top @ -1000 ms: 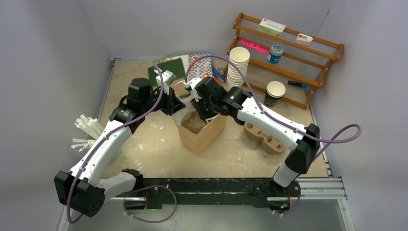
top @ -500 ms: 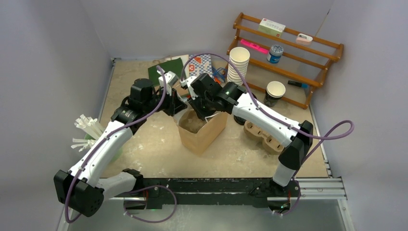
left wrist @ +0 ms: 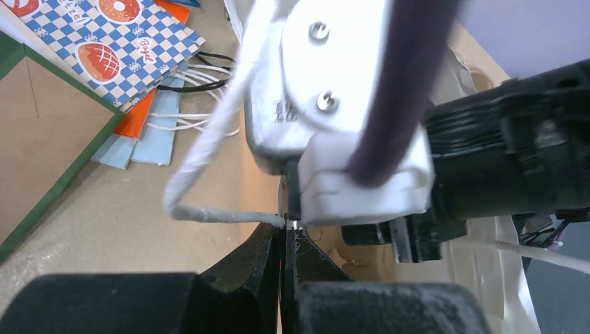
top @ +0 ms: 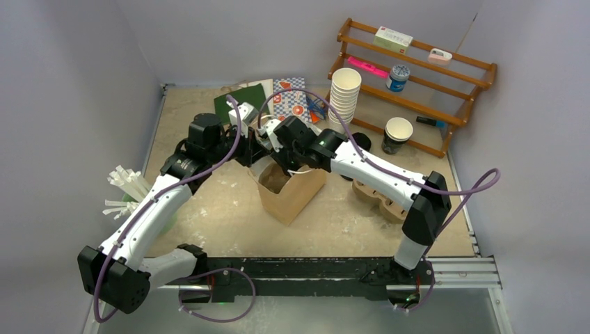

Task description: Pack the takeout coffee

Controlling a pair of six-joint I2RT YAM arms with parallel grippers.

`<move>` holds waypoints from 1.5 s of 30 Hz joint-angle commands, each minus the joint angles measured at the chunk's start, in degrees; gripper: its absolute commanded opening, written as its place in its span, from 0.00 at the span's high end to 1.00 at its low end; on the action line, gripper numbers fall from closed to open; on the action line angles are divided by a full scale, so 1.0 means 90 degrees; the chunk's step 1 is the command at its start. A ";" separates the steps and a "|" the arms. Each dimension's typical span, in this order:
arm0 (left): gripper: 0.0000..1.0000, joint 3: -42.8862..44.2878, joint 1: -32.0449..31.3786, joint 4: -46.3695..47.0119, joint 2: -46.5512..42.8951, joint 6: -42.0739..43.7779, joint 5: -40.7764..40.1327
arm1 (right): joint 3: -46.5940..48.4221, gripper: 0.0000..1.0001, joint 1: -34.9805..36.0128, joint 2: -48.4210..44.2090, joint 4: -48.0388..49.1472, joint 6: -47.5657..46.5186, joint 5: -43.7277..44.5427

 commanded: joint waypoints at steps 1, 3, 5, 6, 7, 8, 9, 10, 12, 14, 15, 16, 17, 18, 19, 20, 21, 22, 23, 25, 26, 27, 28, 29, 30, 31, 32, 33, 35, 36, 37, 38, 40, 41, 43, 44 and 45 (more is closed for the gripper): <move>0.98 0.0136 -0.0095 -0.0110 -0.0005 -0.0029 -0.0166 | -0.0467 0.87 0.0035 -0.0236 0.0439 -0.0020 -0.0076; 0.98 0.0148 -0.0095 -0.0110 -0.0031 -0.0054 -0.0255 | -0.0579 0.87 0.0039 -0.0319 0.0323 0.0114 -0.0071; 0.98 0.0170 -0.0096 -0.0111 -0.0051 -0.0061 -0.0277 | -0.0664 0.87 0.0037 -0.0382 0.0222 0.0262 -0.0081; 0.98 0.0170 -0.0094 -0.0108 -0.0068 -0.0065 -0.0262 | -0.0683 0.87 0.0034 -0.0384 0.0124 0.0327 -0.0093; 0.98 0.0170 -0.0095 -0.0086 -0.0080 -0.0073 -0.0239 | -0.0667 0.87 0.0033 -0.0369 -0.0008 0.0395 -0.0088; 0.98 0.0170 -0.0094 -0.0081 -0.0092 -0.0080 -0.0216 | -0.0634 0.87 0.0036 -0.0347 -0.0147 0.0479 -0.0078; 0.98 0.0166 -0.0095 -0.0074 -0.0102 -0.0089 -0.0188 | -0.0584 0.87 0.0041 -0.0317 -0.0320 0.0543 -0.0082; 0.98 0.0161 -0.0096 -0.0066 -0.0113 -0.0108 -0.0166 | -0.0503 0.87 0.0036 -0.0292 -0.0589 0.0630 -0.0112; 0.98 0.0153 -0.0096 -0.0065 -0.0147 -0.0128 -0.0159 | -0.0439 0.86 0.0039 -0.0282 -0.0888 0.0848 -0.0297; 0.98 0.0128 -0.0096 -0.0041 -0.0194 -0.0141 -0.0175 | -0.0427 0.86 0.0041 -0.0306 -0.1028 0.0875 -0.0443; 0.98 0.0115 -0.0096 -0.0019 -0.0215 -0.0157 -0.0214 | -0.0406 0.86 0.0041 -0.0315 -0.1079 0.0877 -0.0482; 0.98 0.0105 -0.0096 0.0000 -0.0236 -0.0170 -0.0267 | -0.0386 0.86 0.0035 -0.0324 -0.1130 0.0885 -0.0490; 0.98 0.0094 -0.0096 0.0010 -0.0262 -0.0186 -0.0326 | -0.0379 0.85 0.0035 -0.0342 -0.1157 0.0887 -0.0458; 0.98 0.0079 -0.0094 0.0031 -0.0284 -0.0204 -0.0392 | -0.0383 0.85 0.0034 -0.0361 -0.1138 0.0886 -0.0365; 0.98 0.0074 -0.0095 0.0043 -0.0306 -0.0225 -0.0472 | -0.0408 0.85 0.0039 -0.0385 -0.1124 0.0904 -0.0317; 0.98 0.0064 -0.0096 0.0050 -0.0333 -0.0238 -0.0530 | -0.0444 0.85 0.0038 -0.0414 -0.1119 0.0921 -0.0327; 0.99 0.0063 -0.0104 0.0055 -0.0347 -0.0241 -0.0581 | -0.0506 0.85 0.0038 -0.0438 -0.1097 0.0947 -0.0326; 0.99 0.0063 -0.0105 0.0069 -0.0363 -0.0241 -0.0613 | -0.0572 0.85 0.0034 -0.0459 -0.1058 0.0966 -0.0321; 0.99 0.0063 -0.0113 0.0075 -0.0375 -0.0234 -0.0646 | -0.0640 0.85 0.0037 -0.0462 -0.1027 0.1000 -0.0298; 1.00 0.0075 -0.0140 0.0084 -0.0402 -0.0194 -0.0722 | -0.0679 0.86 0.0037 -0.0432 -0.1048 0.1061 -0.0268; 1.00 0.0073 -0.0170 0.0094 -0.0415 -0.0163 -0.0770 | -0.0686 0.86 0.0039 -0.0404 -0.1084 0.1089 -0.0277; 1.00 0.0086 -0.0202 0.0099 -0.0417 -0.0125 -0.0835 | -0.0684 0.86 0.0033 -0.0387 -0.1121 0.1130 -0.0297; 1.00 0.0099 -0.0243 0.0096 -0.0414 -0.0077 -0.0879 | -0.0704 0.86 0.0040 -0.0385 -0.1120 0.1157 -0.0310; 1.00 0.0115 -0.0287 0.0098 -0.0409 -0.0024 -0.0910 | -0.0741 0.86 0.0041 -0.0385 -0.1085 0.1173 -0.0319; 1.00 0.0121 -0.0343 0.0100 -0.0401 0.0027 -0.0931 | -0.0772 0.86 0.0033 -0.0376 -0.1062 0.1184 -0.0325; 1.00 0.0135 -0.0399 0.0116 -0.0403 0.0087 -0.0951 | -0.0798 0.86 0.0036 -0.0345 -0.1068 0.1189 -0.0326; 1.00 0.0140 -0.0478 0.0135 -0.0406 0.0128 -0.0991 | -0.0792 0.86 0.0034 -0.0308 -0.1092 0.1199 -0.0321; 1.00 0.0141 -0.0545 0.0158 -0.0416 0.0164 -0.1034 | -0.0799 0.86 0.0039 -0.0269 -0.1114 0.1216 -0.0316; 1.00 0.0132 -0.0657 0.0218 -0.0450 0.0228 -0.1098 | -0.0814 0.86 0.0038 -0.0202 -0.1145 0.1241 -0.0308; 1.00 0.0123 -0.0694 0.0242 -0.0477 0.0257 -0.1121 | -0.0816 0.87 0.0039 -0.0163 -0.1162 0.1260 -0.0306; 1.00 0.0117 -0.0723 0.0270 -0.0502 0.0273 -0.1159 | -0.0815 0.87 0.0034 -0.0126 -0.1183 0.1271 -0.0306; 1.00 0.0108 -0.0751 0.0297 -0.0526 0.0284 -0.1214 | -0.0817 0.87 0.0039 -0.0096 -0.1195 0.1298 -0.0306; 1.00 0.0072 -0.0762 0.0325 -0.0586 0.0309 -0.1319 | -0.0825 0.87 0.0033 -0.0064 -0.1206 0.1327 -0.0314; 1.00 0.0059 -0.0768 0.0333 -0.0606 0.0319 -0.1372 | -0.0837 0.88 0.0039 -0.0059 -0.1204 0.1332 -0.0320; 1.00 0.0031 -0.0778 0.0331 -0.0623 0.0350 -0.1504 | -0.0858 0.89 0.0038 -0.0093 -0.1192 0.1337 -0.0316; 1.00 0.0025 -0.0772 0.0320 -0.0631 0.0375 -0.1594 | -0.0882 0.90 0.0040 -0.0141 -0.1165 0.1328 -0.0324; 1.00 0.0024 -0.0778 0.0277 -0.0624 0.0412 -0.1726 | -0.0922 0.90 0.0044 -0.0192 -0.1138 0.1318 -0.0335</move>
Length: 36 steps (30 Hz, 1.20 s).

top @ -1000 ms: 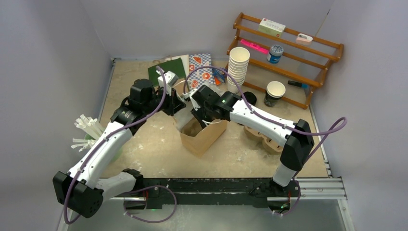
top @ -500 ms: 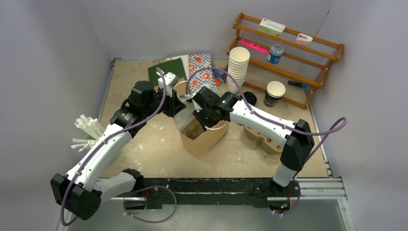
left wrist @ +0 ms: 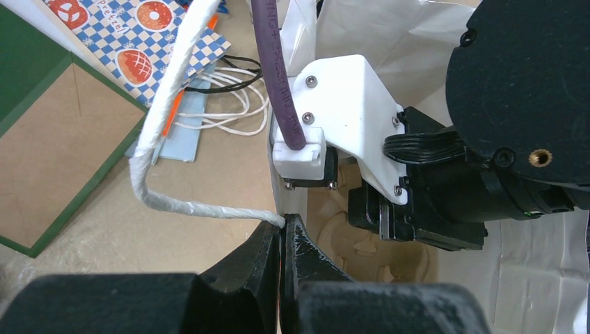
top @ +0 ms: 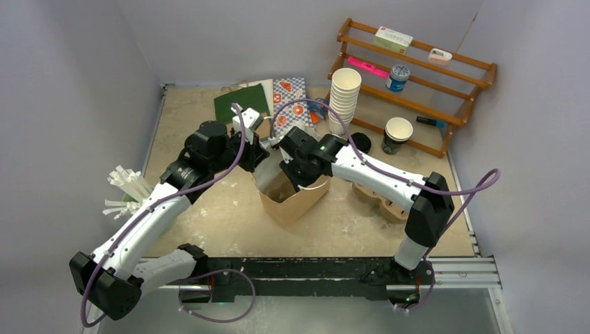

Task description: Pack the takeout coffee

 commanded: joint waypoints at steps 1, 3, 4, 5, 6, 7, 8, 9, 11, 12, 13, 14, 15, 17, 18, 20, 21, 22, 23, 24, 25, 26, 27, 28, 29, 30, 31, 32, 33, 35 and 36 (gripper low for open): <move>1.00 0.0041 -0.0038 0.0446 -0.0242 0.0238 -0.0486 | -0.0224 0.90 0.0037 -0.0095 -0.0305 0.0097 -0.0106; 1.00 0.0041 -0.0046 0.0428 -0.0247 0.0340 -0.0580 | -0.0302 0.90 0.0041 -0.0138 -0.0303 0.0084 -0.0114; 1.00 0.0049 -0.0046 0.0437 -0.0256 0.0389 -0.0589 | -0.0322 0.90 0.0040 -0.0127 -0.0339 0.0073 -0.0107; 1.00 0.0051 -0.0048 0.0460 -0.0265 0.0433 -0.0565 | -0.0345 0.90 0.0036 -0.0094 -0.0353 0.0070 -0.0105; 1.00 0.0051 -0.0047 0.0505 -0.0280 0.0478 -0.0523 | -0.0378 0.90 0.0034 -0.0061 -0.0363 0.0074 -0.0102; 1.00 0.0046 -0.0046 0.0530 -0.0281 0.0513 -0.0471 | -0.0415 0.90 0.0040 -0.0032 -0.0374 0.0061 -0.0103; 1.00 0.0042 -0.0054 0.0566 -0.0281 0.0543 -0.0396 | -0.0439 0.90 0.0036 -0.0007 -0.0368 0.0057 -0.0102; 1.00 0.0034 -0.0059 0.0597 -0.0283 0.0581 -0.0316 | -0.0464 0.90 0.0041 0.0022 -0.0356 0.0062 -0.0104; 1.00 -0.0004 -0.0056 0.0665 -0.0266 0.0651 -0.0106 | -0.0494 0.90 0.0038 0.0085 -0.0340 0.0057 -0.0144; 1.00 -0.0042 -0.0071 0.0699 -0.0262 0.0660 -0.0019 | -0.0504 0.90 0.0034 0.0121 -0.0333 0.0052 -0.0168; 1.00 -0.0073 -0.0082 0.0741 -0.0265 0.0661 0.0039 | -0.0500 0.90 0.0040 0.0162 -0.0343 0.0054 -0.0195; 1.00 -0.0119 -0.0076 0.0789 -0.0269 0.0653 0.0064 | -0.0505 0.90 0.0038 0.0206 -0.0342 0.0055 -0.0221; 1.00 -0.0158 -0.0086 0.0828 -0.0283 0.0638 0.0085 | -0.0501 0.90 0.0035 0.0246 -0.0353 0.0053 -0.0233; 1.00 -0.0210 -0.0098 0.0885 -0.0300 0.0634 0.0118 | -0.0460 0.91 0.0038 0.0341 -0.0396 0.0053 -0.0241; 1.00 -0.0205 -0.0099 0.0890 -0.0300 0.0623 0.0127 | -0.0432 0.91 0.0034 0.0383 -0.0443 0.0054 -0.0241; 1.00 -0.0204 -0.0105 0.0897 -0.0300 0.0615 0.0160 | -0.0365 0.91 0.0039 0.0449 -0.0500 0.0043 -0.0216; 1.00 -0.0209 -0.0108 0.0896 -0.0300 0.0605 0.0160 | -0.0352 0.91 0.0036 0.0456 -0.0513 0.0037 -0.0204; 1.00 -0.0209 -0.0111 0.0894 -0.0304 0.0602 0.0170 | -0.0350 0.91 0.0043 0.0454 -0.0506 0.0024 -0.0202; 1.00 -0.0216 -0.0109 0.0901 -0.0308 0.0586 0.0182 | -0.0355 0.91 0.0042 0.0456 -0.0496 0.0018 -0.0202; 1.00 -0.0213 -0.0109 0.0906 -0.0311 0.0566 0.0192 | -0.0359 0.91 0.0035 0.0477 -0.0487 0.0016 -0.0197; 1.00 -0.0226 -0.0111 0.0908 -0.0310 0.0547 0.0207 | -0.0369 0.91 0.0044 0.0502 -0.0478 0.0002 -0.0202; 1.00 -0.0229 -0.0109 0.0914 -0.0310 0.0531 0.0222 | -0.0370 0.91 0.0037 0.0530 -0.0469 -0.0009 -0.0200; 1.00 -0.0226 -0.0110 0.0919 -0.0310 0.0513 0.0239 | -0.0376 0.91 0.0034 0.0564 -0.0466 -0.0016 -0.0201; 1.00 -0.0228 -0.0111 0.0910 -0.0311 0.0498 0.0239 | -0.0374 0.91 0.0034 0.0601 -0.0448 -0.0027 -0.0195; 1.00 -0.0231 -0.0114 0.0914 -0.0315 0.0487 0.0240 | -0.0377 0.91 0.0037 0.0641 -0.0434 -0.0033 -0.0205; 1.00 -0.0226 -0.0110 0.0911 -0.0319 0.0478 0.0248 | -0.0366 0.91 0.0042 0.0676 -0.0432 -0.0041 -0.0202; 0.99 -0.0219 -0.0111 0.0900 -0.0327 0.0475 0.0258 | -0.0356 0.91 0.0033 0.0715 -0.0430 -0.0050 -0.0211; 0.99 -0.0214 -0.0114 0.0899 -0.0340 0.0475 0.0259 | -0.0346 0.91 0.0032 0.0747 -0.0435 -0.0061 -0.0220; 0.98 -0.0216 -0.0114 0.0899 -0.0360 0.0467 0.0259 | -0.0339 0.91 0.0041 0.0781 -0.0441 -0.0067 -0.0214; 0.98 -0.0222 -0.0114 0.0910 -0.0391 0.0457 0.0252 | -0.0325 0.91 0.0038 0.0827 -0.0463 -0.0079 -0.0211; 0.98 -0.0221 -0.0114 0.0909 -0.0404 0.0456 0.0220 | -0.0321 0.91 0.0039 0.0844 -0.0479 -0.0085 -0.0203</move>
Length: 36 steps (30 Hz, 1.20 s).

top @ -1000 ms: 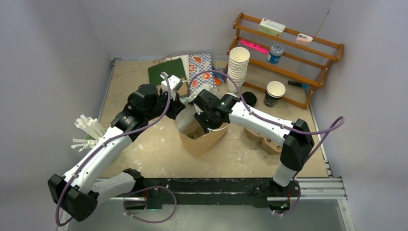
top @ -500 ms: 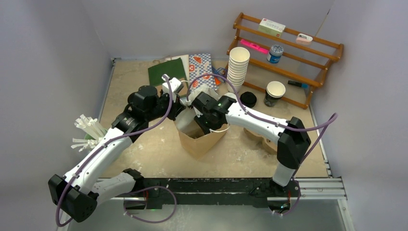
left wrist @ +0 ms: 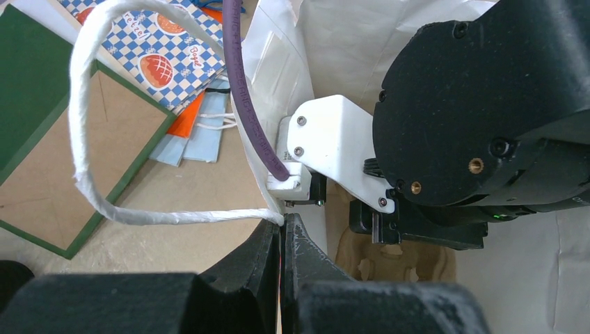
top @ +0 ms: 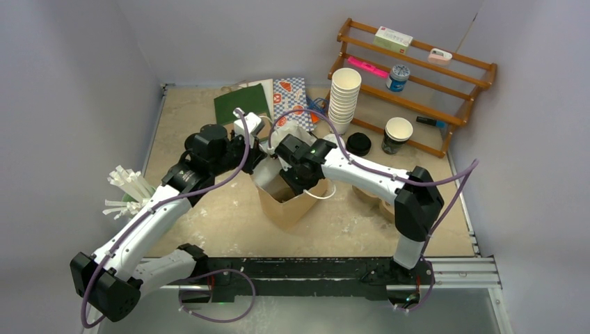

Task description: Pack the takeout coffee

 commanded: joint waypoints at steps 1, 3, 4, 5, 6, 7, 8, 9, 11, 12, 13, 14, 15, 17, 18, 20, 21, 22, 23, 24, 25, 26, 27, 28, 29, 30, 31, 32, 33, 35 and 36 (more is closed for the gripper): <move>0.98 0.0105 -0.0064 0.0643 -0.0304 -0.0053 0.0418 | 0.0002 0.91 0.0042 0.0354 -0.0562 -0.0080 -0.0081; 0.98 0.0098 -0.0062 0.0630 -0.0326 -0.0045 0.0366 | 0.0028 0.91 0.0036 0.0363 -0.0627 -0.0064 -0.0039; 0.98 0.0105 -0.0066 0.0614 -0.0331 -0.0040 0.0337 | 0.0028 0.91 0.0043 0.0351 -0.0656 -0.0048 -0.0020; 0.98 0.0110 -0.0062 0.0599 -0.0335 -0.0027 0.0317 | 0.0020 0.91 0.0041 0.0332 -0.0678 -0.0046 0.0003; 0.98 0.0114 -0.0064 0.0596 -0.0342 -0.0018 0.0307 | 0.0010 0.91 0.0037 0.0314 -0.0708 -0.0034 0.0027; 0.98 0.0110 -0.0064 0.0601 -0.0354 -0.0016 0.0291 | -0.0012 0.91 0.0033 0.0297 -0.0737 -0.0024 0.0056; 0.98 0.0112 -0.0070 0.0596 -0.0369 -0.0015 0.0286 | -0.0028 0.91 0.0038 0.0286 -0.0749 -0.0007 0.0093; 0.97 0.0113 -0.0070 0.0603 -0.0381 -0.0020 0.0285 | -0.0057 0.91 0.0042 0.0276 -0.0765 0.0002 0.0103; 0.93 0.0111 -0.0070 0.0637 -0.0410 -0.0046 0.0280 | -0.0138 0.91 0.0040 0.0266 -0.0773 0.0015 0.0105; 0.90 0.0108 -0.0069 0.0655 -0.0429 -0.0067 0.0289 | -0.0168 0.91 0.0043 0.0273 -0.0762 0.0029 0.0104; 0.86 0.0113 -0.0068 0.0659 -0.0446 -0.0087 0.0294 | -0.0184 0.91 0.0035 0.0283 -0.0766 0.0042 0.0112; 0.83 0.0119 -0.0065 0.0665 -0.0459 -0.0105 0.0302 | -0.0197 0.91 0.0040 0.0286 -0.0765 0.0055 0.0115; 0.78 0.0118 -0.0067 0.0659 -0.0466 -0.0119 0.0304 | -0.0224 0.91 0.0042 0.0288 -0.0747 0.0064 0.0115; 0.71 0.0146 -0.0066 0.0638 -0.0481 -0.0153 0.0277 | -0.0252 0.91 0.0035 0.0295 -0.0728 0.0074 0.0122; 0.69 0.0159 -0.0068 0.0611 -0.0489 -0.0184 0.0226 | -0.0258 0.91 0.0039 0.0295 -0.0720 0.0091 0.0134; 0.64 0.0250 -0.0067 0.0548 -0.0513 -0.0232 0.0137 | -0.0276 0.91 0.0049 0.0321 -0.0727 0.0104 0.0174; 0.62 0.0301 -0.0065 0.0509 -0.0533 -0.0246 0.0080 | -0.0290 0.91 0.0042 0.0323 -0.0729 0.0106 0.0197; 0.61 0.0332 -0.0065 0.0485 -0.0560 -0.0258 0.0030 | -0.0306 0.91 0.0042 0.0313 -0.0715 0.0112 0.0218; 0.61 0.0364 -0.0065 0.0473 -0.0594 -0.0267 -0.0040 | -0.0326 0.91 0.0047 0.0291 -0.0688 0.0115 0.0230; 0.61 0.0386 -0.0068 0.0481 -0.0632 -0.0276 -0.0112 | -0.0343 0.91 0.0045 0.0266 -0.0660 0.0115 0.0223; 0.61 0.0404 -0.0070 0.0486 -0.0665 -0.0271 -0.0182 | -0.0374 0.91 0.0040 0.0242 -0.0625 0.0113 0.0214; 0.62 0.0417 -0.0070 0.0506 -0.0697 -0.0262 -0.0257 | -0.0384 0.91 0.0037 0.0233 -0.0581 0.0108 0.0206; 0.64 0.0427 -0.0068 0.0528 -0.0712 -0.0239 -0.0314 | -0.0405 0.91 0.0044 0.0237 -0.0560 0.0104 0.0201; 0.65 0.0437 -0.0065 0.0548 -0.0718 -0.0218 -0.0383 | -0.0411 0.91 0.0046 0.0227 -0.0536 0.0108 0.0188; 0.68 0.0453 -0.0066 0.0539 -0.0704 -0.0199 -0.0464 | -0.0420 0.92 0.0051 0.0218 -0.0515 0.0104 0.0184; 0.69 0.0475 -0.0066 0.0494 -0.0672 -0.0187 -0.0610 | -0.0423 0.92 0.0052 0.0197 -0.0493 0.0111 0.0203; 0.70 0.0532 -0.0065 0.0397 -0.0627 -0.0175 -0.0791 | -0.0438 0.92 0.0049 0.0150 -0.0462 0.0118 0.0212; 0.70 0.0616 -0.0068 0.0257 -0.0575 -0.0177 -0.0992 | -0.0440 0.92 0.0043 0.0118 -0.0455 0.0131 0.0223; 0.70 0.0712 -0.0069 0.0113 -0.0522 -0.0202 -0.1222 | -0.0435 0.92 0.0043 0.0070 -0.0441 0.0139 0.0222; 0.65 0.0906 -0.0063 -0.0189 -0.0432 -0.0248 -0.1595 | -0.0444 0.92 0.0045 -0.0018 -0.0417 0.0142 0.0241; 0.62 0.1020 -0.0056 -0.0343 -0.0364 -0.0279 -0.1754 | -0.0453 0.92 0.0051 -0.0046 -0.0415 0.0140 0.0256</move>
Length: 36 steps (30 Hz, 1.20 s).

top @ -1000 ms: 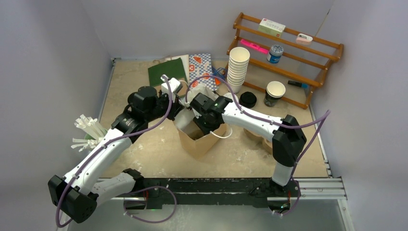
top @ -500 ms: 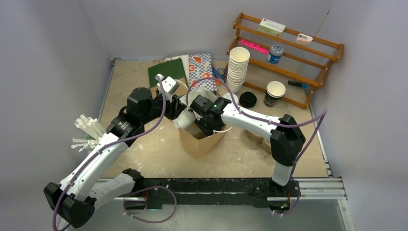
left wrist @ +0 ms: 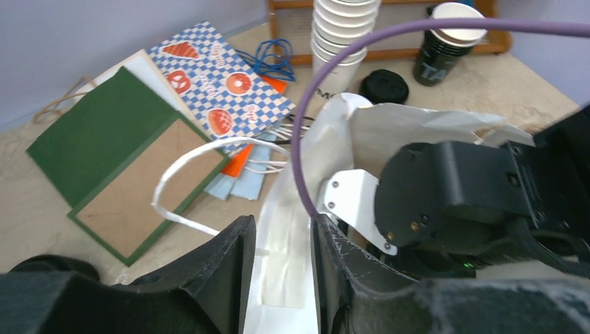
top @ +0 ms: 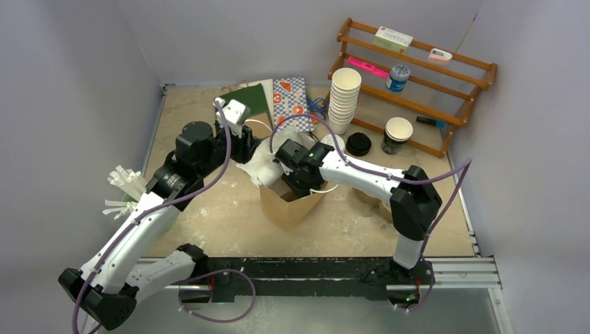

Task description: Pack the takeout coffee

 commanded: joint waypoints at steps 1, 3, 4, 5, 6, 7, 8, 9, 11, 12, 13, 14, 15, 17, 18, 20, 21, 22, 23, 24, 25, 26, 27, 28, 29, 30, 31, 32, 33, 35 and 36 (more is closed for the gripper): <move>0.60 0.0699 -0.0006 -0.0592 0.0251 -0.0125 -0.1034 | -0.0211 0.92 0.0032 -0.0199 -0.0446 0.0113 0.0083; 0.55 0.1010 -0.0001 -0.0921 0.0471 -0.0145 -0.1242 | -0.0235 0.92 0.0038 -0.0238 -0.0438 0.0101 0.0098; 0.52 0.1101 0.0004 -0.1028 0.0584 -0.0125 -0.1288 | -0.0246 0.93 0.0035 -0.0242 -0.0425 0.0103 0.0104; 0.48 0.1166 0.0027 -0.1092 0.0660 -0.0117 -0.1295 | -0.0250 0.93 0.0034 -0.0250 -0.0427 0.0103 0.0103; 0.46 0.1209 0.0060 -0.1112 0.0733 -0.0103 -0.1269 | -0.0259 0.93 0.0034 -0.0253 -0.0417 0.0103 0.0096; 0.43 0.1240 0.0107 -0.1100 0.0788 -0.0095 -0.1198 | -0.0269 0.93 0.0035 -0.0261 -0.0410 0.0095 0.0089; 0.40 0.1270 0.0176 -0.1079 0.0835 -0.0104 -0.1121 | -0.0270 0.93 0.0032 -0.0272 -0.0403 0.0090 0.0085; 0.38 0.1312 0.0289 -0.1073 0.0894 -0.0106 -0.1013 | -0.0270 0.93 0.0031 -0.0272 -0.0398 0.0093 0.0084; 0.32 0.1404 0.0541 -0.1090 0.1072 -0.0071 -0.0711 | -0.0265 0.93 0.0037 -0.0289 -0.0388 0.0084 0.0072; 0.28 0.1452 0.0678 -0.1096 0.1164 -0.0055 -0.0584 | -0.0262 0.93 0.0037 -0.0292 -0.0383 0.0079 0.0073; 0.24 0.1489 0.0798 -0.1091 0.1257 -0.0028 -0.0412 | -0.0260 0.93 0.0034 -0.0305 -0.0387 0.0075 0.0067; 0.22 0.1511 0.0902 -0.1054 0.1336 0.0001 -0.0266 | -0.0260 0.93 0.0037 -0.0316 -0.0385 0.0067 0.0050; 0.21 0.1513 0.0986 -0.0989 0.1412 0.0030 -0.0148 | -0.0260 0.93 0.0032 -0.0325 -0.0381 0.0060 0.0045; 0.21 0.1553 0.1111 -0.0899 0.1566 0.0068 0.0103 | -0.0251 0.93 0.0031 -0.0349 -0.0397 0.0055 0.0045; 0.21 0.1596 0.1165 -0.0890 0.1641 0.0069 0.0189 | -0.0246 0.93 0.0033 -0.0364 -0.0405 0.0046 0.0045; 0.22 0.1672 0.1256 -0.0843 0.1769 0.0076 0.0392 | -0.0241 0.93 0.0033 -0.0391 -0.0399 0.0042 0.0045; 0.23 0.1700 0.1298 -0.0801 0.1823 0.0074 0.0503 | -0.0248 0.93 0.0036 -0.0403 -0.0393 0.0040 0.0041; 0.25 0.1737 0.1326 -0.0753 0.1878 0.0056 0.0642 | -0.0251 0.93 0.0038 -0.0421 -0.0380 0.0030 0.0036; 0.28 0.1772 0.1344 -0.0725 0.1933 0.0058 0.0780 | -0.0251 0.93 0.0032 -0.0428 -0.0375 0.0033 0.0034; 0.32 0.1801 0.1345 -0.0690 0.1975 0.0087 0.0919 | -0.0257 0.93 0.0034 -0.0428 -0.0369 0.0035 0.0020; 0.37 0.1819 0.1345 -0.0647 0.2012 0.0126 0.1040 | -0.0265 0.93 0.0034 -0.0443 -0.0361 0.0035 0.0014; 0.44 0.1830 0.1345 -0.0612 0.2038 0.0157 0.1108 | -0.0274 0.93 0.0039 -0.0444 -0.0349 0.0034 0.0007; 0.54 0.1843 0.1345 -0.0603 0.2052 0.0186 0.1130 | -0.0286 0.93 0.0035 -0.0448 -0.0344 0.0025 0.0006; 0.66 0.1858 0.1345 -0.0597 0.2040 0.0216 0.1118 | -0.0303 0.93 0.0031 -0.0455 -0.0333 0.0033 0.0011; 0.79 0.1864 0.1350 -0.0607 0.2022 0.0240 0.1074 | -0.0322 0.94 0.0037 -0.0458 -0.0330 0.0035 0.0006; 0.92 0.1865 0.1346 -0.0597 0.1981 0.0252 0.1011 | -0.0336 0.94 0.0038 -0.0465 -0.0324 0.0030 0.0006; 1.00 0.1865 0.1345 -0.0580 0.1925 0.0254 0.0990 | -0.0351 0.94 0.0035 -0.0472 -0.0331 0.0035 0.0006; 1.00 0.1865 0.1345 -0.0552 0.1850 0.0242 0.0958 | -0.0362 0.94 0.0038 -0.0490 -0.0334 0.0035 0.0012; 1.00 0.1869 0.1345 -0.0511 0.1776 0.0215 0.0973 | -0.0377 0.94 0.0032 -0.0511 -0.0338 0.0034 0.0022; 1.00 0.1896 0.1347 -0.0446 0.1635 0.0138 0.1033 | -0.0421 0.94 0.0030 -0.0571 -0.0333 0.0031 0.0037; 1.00 0.1929 0.1347 -0.0421 0.1583 0.0088 0.1075 | -0.0433 0.94 0.0039 -0.0590 -0.0325 0.0030 0.0044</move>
